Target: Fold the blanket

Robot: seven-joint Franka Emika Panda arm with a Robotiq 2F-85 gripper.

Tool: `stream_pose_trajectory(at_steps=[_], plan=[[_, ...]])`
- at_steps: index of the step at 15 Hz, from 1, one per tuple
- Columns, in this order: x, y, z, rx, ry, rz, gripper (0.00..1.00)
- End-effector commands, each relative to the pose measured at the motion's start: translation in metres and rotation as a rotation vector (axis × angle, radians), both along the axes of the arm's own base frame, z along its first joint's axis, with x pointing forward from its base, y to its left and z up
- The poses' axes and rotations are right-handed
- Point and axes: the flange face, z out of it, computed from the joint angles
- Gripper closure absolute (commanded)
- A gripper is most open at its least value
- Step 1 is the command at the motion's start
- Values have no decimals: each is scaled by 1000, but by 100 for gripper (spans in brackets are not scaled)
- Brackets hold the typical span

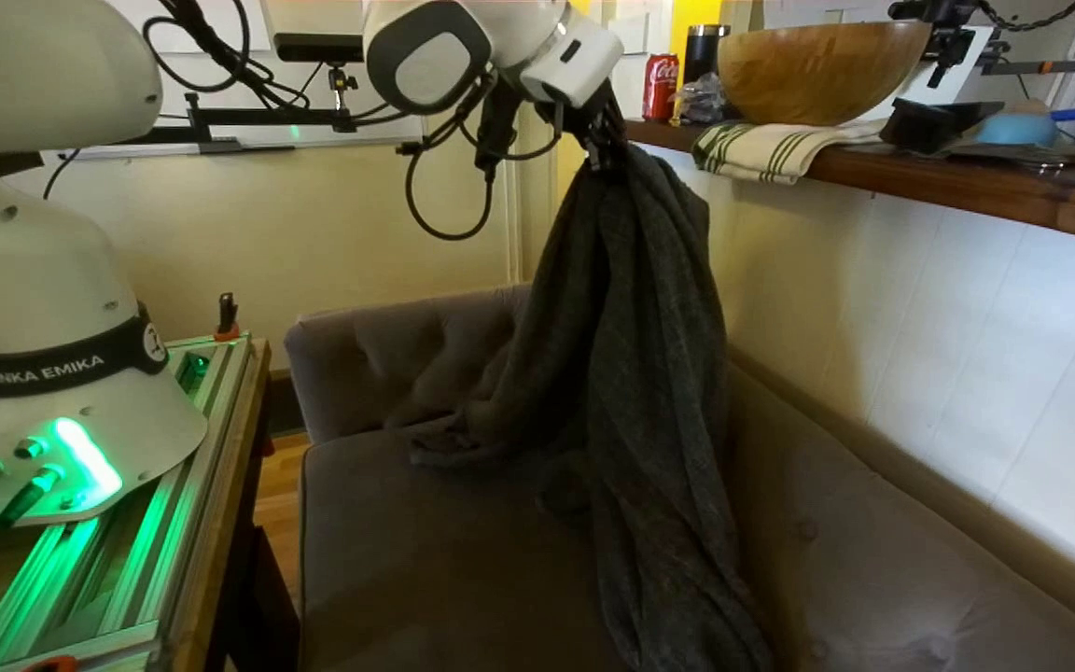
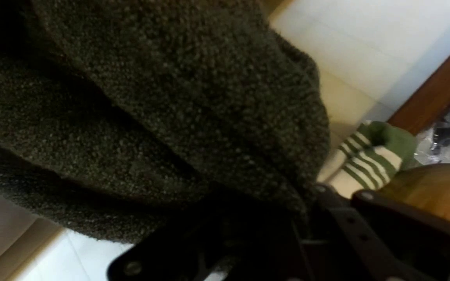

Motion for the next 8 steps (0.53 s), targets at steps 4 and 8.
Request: stream_pose_trajectory(at_steps=[4, 8], plan=[[-41, 17, 93, 94, -264, 48, 97], [-58, 23, 136, 91, -263, 58, 95]])
